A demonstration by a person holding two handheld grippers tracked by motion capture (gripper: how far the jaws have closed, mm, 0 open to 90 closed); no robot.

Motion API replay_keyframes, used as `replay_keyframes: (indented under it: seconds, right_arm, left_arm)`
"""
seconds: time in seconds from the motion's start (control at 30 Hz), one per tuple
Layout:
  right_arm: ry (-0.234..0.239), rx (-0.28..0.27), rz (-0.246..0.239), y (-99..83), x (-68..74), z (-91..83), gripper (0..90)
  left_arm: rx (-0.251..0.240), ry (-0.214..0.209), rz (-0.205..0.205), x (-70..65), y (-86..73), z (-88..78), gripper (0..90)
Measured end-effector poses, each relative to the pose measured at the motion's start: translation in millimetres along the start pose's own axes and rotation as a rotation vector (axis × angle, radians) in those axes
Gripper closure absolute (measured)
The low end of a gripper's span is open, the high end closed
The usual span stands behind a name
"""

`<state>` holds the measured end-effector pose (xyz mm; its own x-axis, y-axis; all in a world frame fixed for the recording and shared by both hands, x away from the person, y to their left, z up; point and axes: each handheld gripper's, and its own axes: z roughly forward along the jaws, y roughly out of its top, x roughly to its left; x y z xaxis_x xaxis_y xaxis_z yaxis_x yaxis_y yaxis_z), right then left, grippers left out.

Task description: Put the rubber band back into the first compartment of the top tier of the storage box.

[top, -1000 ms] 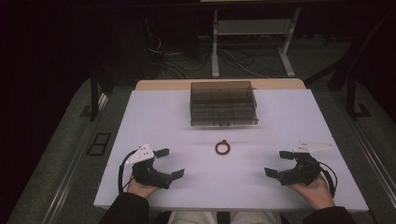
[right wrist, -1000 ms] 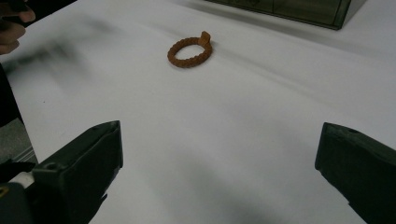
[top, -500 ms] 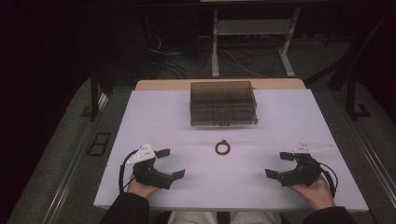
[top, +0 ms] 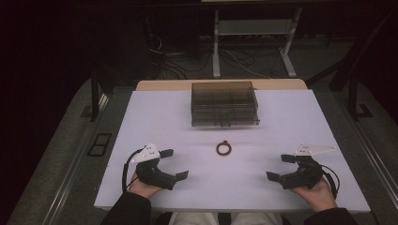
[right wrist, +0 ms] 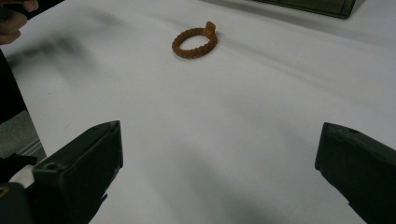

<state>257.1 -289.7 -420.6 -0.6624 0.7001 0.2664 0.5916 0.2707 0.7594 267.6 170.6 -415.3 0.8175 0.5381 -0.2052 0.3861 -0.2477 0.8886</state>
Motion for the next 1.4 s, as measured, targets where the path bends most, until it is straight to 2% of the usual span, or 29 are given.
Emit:
replay_keyframes:
  seconds: [0.1, 0.5, 0.9, 1.4]
  right_arm:
    - [-0.001, 0.001, -0.002, -0.4, 0.1, 0.0, 0.2]
    - [-0.006, 0.001, -0.006, -1.3, 0.9, -0.5, 0.2]
    - [-0.008, 0.003, -0.001, -1.6, 0.5, -1.3, 0.2]
    - [-0.008, 0.005, 0.000, -1.6, 1.1, -1.8, 0.2]
  left_arm:
    - [0.034, 0.001, 0.028, -1.1, 4.3, 1.0, 0.0]
    - [0.045, -0.029, 0.039, -0.1, 18.7, 1.7, 0.0]
    - [0.083, -0.053, 0.069, 2.0, 36.9, 6.7, 0.0]
    - [0.131, -0.077, 0.100, 5.2, 58.9, 25.0, 0.0]
